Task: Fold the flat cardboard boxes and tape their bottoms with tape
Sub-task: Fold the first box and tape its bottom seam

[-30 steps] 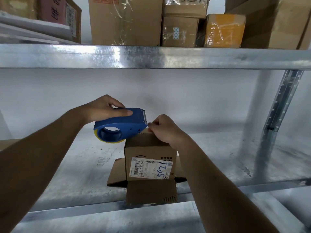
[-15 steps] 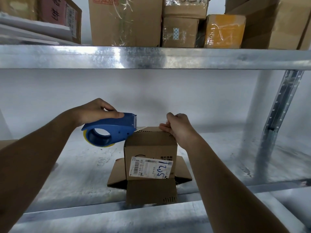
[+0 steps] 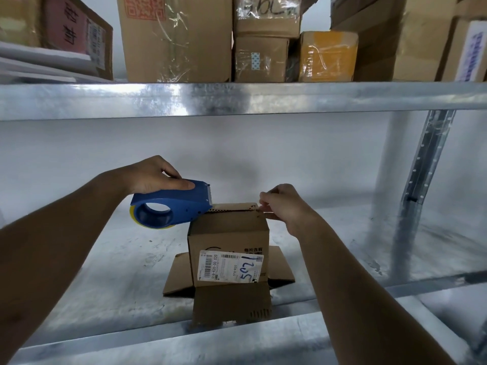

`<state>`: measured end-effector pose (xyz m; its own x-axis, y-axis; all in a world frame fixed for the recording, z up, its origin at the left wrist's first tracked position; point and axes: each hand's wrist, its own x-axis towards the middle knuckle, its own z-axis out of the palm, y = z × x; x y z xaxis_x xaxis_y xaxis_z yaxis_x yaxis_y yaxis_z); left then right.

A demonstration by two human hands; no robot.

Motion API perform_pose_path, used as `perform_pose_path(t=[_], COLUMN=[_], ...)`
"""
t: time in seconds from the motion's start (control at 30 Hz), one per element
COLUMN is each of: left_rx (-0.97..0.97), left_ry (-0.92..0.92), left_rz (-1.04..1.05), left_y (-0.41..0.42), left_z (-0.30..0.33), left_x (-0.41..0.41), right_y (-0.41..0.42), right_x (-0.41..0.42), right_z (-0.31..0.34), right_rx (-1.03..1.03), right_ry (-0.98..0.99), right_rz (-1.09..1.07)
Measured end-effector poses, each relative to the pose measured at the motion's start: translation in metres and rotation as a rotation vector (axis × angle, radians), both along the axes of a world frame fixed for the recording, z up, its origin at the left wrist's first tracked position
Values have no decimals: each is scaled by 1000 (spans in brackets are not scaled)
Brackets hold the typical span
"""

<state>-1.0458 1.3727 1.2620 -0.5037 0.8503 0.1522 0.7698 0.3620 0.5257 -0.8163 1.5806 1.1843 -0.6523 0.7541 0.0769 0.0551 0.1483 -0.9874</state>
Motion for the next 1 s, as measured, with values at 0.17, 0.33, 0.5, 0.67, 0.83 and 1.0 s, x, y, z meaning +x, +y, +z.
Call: perform_pose_path(t=[0.17, 0.33, 0.5, 0.67, 0.83, 1.0], left_rx=[-29, -37, -51, -54, -51, -75], left_ry=[26, 46, 53, 39, 37, 63], left_rz=[0, 8, -3, -17, -19, -9], left_y=[5, 6, 11, 11, 12, 14], left_z=[-1, -3, -4, -7, -8, -6], left_x=[0, -6, -5, -7, -8, -6], right_y=[8, 16, 24, 32, 33, 33], right_x=[5, 16, 12, 7, 4, 5], right_z=[-3, -7, -24, -31, -43, -54], right_rx=[-119, -164, -271, -349, -355, -547], right_ry=[27, 35, -25, -100, -221, -311], right_rz=[51, 113, 86, 114, 117, 176])
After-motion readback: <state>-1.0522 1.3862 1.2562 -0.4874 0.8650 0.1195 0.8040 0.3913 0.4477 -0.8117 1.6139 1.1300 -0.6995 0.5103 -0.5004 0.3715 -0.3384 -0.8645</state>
